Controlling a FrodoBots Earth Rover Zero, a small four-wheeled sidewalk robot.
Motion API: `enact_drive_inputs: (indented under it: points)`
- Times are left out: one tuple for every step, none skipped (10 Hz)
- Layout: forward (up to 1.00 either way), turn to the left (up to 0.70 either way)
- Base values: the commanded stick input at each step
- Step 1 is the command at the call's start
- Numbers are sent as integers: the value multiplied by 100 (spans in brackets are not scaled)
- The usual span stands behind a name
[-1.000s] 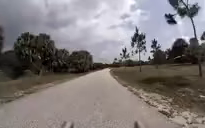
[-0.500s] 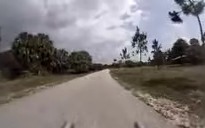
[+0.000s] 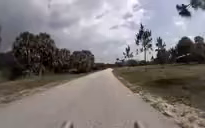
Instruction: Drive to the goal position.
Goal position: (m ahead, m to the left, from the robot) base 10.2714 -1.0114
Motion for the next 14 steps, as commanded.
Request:
enact_drive_inputs:
  points:
    - [85,16]
    - [85,29]
    - [85,16]
    - [85,0]
    - [85,0]
    - [85,0]
    - [85,0]
    - [85,0]
    - [85,0]
    - [85,0]
    - [85,0]
    - [85,0]
    - [85,0]
    - [85,0]
